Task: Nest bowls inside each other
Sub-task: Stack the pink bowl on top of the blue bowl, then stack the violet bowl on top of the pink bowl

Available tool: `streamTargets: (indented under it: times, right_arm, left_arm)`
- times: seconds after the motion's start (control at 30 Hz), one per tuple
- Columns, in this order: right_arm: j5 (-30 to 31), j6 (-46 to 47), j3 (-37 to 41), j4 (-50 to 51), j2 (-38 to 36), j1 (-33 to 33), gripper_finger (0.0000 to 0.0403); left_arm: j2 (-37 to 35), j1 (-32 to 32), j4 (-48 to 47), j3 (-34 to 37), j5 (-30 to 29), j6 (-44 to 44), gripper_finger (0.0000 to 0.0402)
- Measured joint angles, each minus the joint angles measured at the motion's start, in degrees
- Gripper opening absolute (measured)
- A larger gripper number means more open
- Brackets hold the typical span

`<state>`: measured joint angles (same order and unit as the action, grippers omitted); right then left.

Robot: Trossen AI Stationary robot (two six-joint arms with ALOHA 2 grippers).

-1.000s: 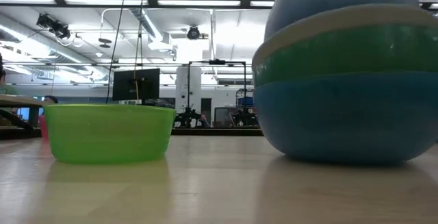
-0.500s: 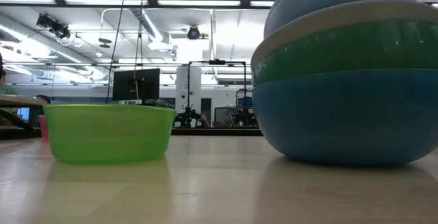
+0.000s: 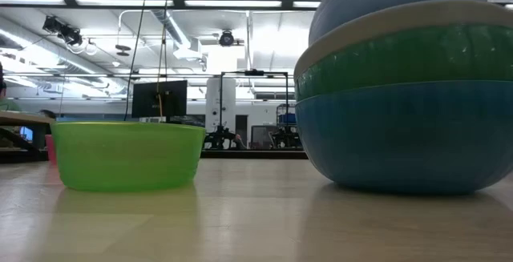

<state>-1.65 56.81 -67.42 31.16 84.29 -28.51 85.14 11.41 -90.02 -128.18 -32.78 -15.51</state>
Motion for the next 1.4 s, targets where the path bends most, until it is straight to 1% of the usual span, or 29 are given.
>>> streamTargets:
  times: [0.1,0.2,0.27,0.37,0.5,0.63,0.7,0.73,0.8,0.87,0.93,1.0,1.1,1.2,1.3,1.4]
  right_arm:
    - [-1.67,-1.47,0.07,-0.29,1.73,0.00,0.0046]
    - [-1.24,-2.09,-0.48,-1.17,0.55,0.00,0.0038]
    - [1.72,-3.45,-1.37,-1.75,-1.34,0.00,0.0034]
    - [9.00,-5.96,-1.92,-1.83,-3.95,0.11,0.0031]
    - [15.44,-9.11,-1.90,-1.55,-4.43,1.29,0.0029]
    - [20.59,-11.69,-1.90,-1.57,-4.43,2.52,0.0029]
    - [24.57,-12.08,-1.90,-0.96,-4.43,2.96,0.0029]
    - [26.69,-12.14,-1.90,0.33,-4.43,3.11,0.0028]
    - [31.80,-10.81,-1.88,5.02,-4.43,3.15,0.0027]
    - [38.69,-7.83,-1.88,10.57,-4.43,3.15,0.0026]
    - [44.79,-3.62,-1.87,17.29,-4.61,3.08,0.0026]
    - [48.28,1.60,-1.86,23.79,-4.85,3.08,0.0026]
    - [50.91,9.38,-1.86,32.61,-5.31,3.24,0.0026]
    - [52.05,16.43,-1.86,39.85,-6.21,3.21,0.0026]
    - [52.32,20.63,-1.86,44.71,-7.23,3.04,0.0026]
    - [52.55,21.56,-1.86,46.38,-7.87,2.82,0.0026]
  left_arm:
    - [0.00,-0.01,0.00,0.00,0.33,-0.01,0.0157]
    - [0.00,0.00,0.00,0.02,0.70,-0.04,0.0157]
    - [0.00,0.00,0.00,0.02,0.93,-0.17,0.0157]
    - [0.00,0.00,0.00,0.02,0.98,-0.20,0.0157]
    - [0.00,-0.01,0.00,0.02,0.99,-0.20,0.0157]
    - [-0.01,-0.01,0.08,0.19,1.18,-0.26,0.0157]
    - [-0.21,0.01,0.04,1.71,3.72,-1.24,0.0157]
    - [-0.43,0.11,0.05,3.02,6.46,-1.58,0.0157]
    - [-1.53,1.85,0.22,7.59,14.11,-2.40,0.0157]
    - [-2.59,5.02,0.04,13.53,20.27,-3.87,0.0157]
    - [-3.62,8.62,0.07,20.68,22.91,-5.65,0.0157]
    - [-4.22,12.16,-0.11,28.44,24.47,-6.32,0.0157]
    - [-4.22,15.75,-0.01,38.75,22.72,-8.71,0.0156]
    - [-4.22,17.16,0.39,47.46,20.30,-10.27,0.0156]
    - [-4.22,17.21,2.66,54.01,15.52,-9.68,0.0156]
    - [-4.22,17.21,6.94,58.16,10.38,-5.98,0.0156]
